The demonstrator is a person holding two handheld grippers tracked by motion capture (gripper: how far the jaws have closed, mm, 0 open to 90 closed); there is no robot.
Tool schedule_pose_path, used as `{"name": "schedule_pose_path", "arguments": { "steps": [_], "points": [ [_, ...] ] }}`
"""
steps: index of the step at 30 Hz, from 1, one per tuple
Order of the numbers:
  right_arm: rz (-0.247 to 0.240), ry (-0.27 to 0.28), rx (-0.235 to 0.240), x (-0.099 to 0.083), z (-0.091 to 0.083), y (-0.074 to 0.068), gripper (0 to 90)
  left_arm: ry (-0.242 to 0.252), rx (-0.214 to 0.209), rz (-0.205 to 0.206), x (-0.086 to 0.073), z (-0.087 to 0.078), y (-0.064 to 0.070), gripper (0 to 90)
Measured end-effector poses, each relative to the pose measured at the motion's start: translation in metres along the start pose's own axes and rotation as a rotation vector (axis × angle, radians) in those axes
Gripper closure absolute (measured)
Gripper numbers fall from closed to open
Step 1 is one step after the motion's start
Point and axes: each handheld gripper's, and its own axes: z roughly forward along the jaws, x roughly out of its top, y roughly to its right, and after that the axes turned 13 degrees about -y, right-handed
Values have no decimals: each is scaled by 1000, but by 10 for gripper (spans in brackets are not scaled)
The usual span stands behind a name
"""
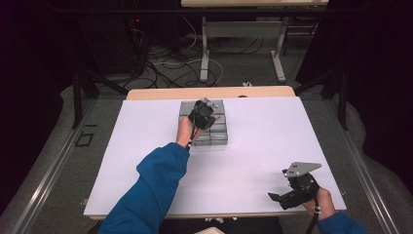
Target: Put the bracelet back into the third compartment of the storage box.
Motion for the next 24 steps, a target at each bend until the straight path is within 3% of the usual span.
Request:
{"name": "schedule_pose_path", "arguments": {
  "steps": [9, 24],
  "points": [
    [0, 0, 0, 0, 0, 0, 25, -10, -1, -9, 2, 7, 2, 888],
    [-6, -8, -3, 0, 0, 1, 25, -47, 9, 10, 5, 18, 3, 888]
  ]
}}
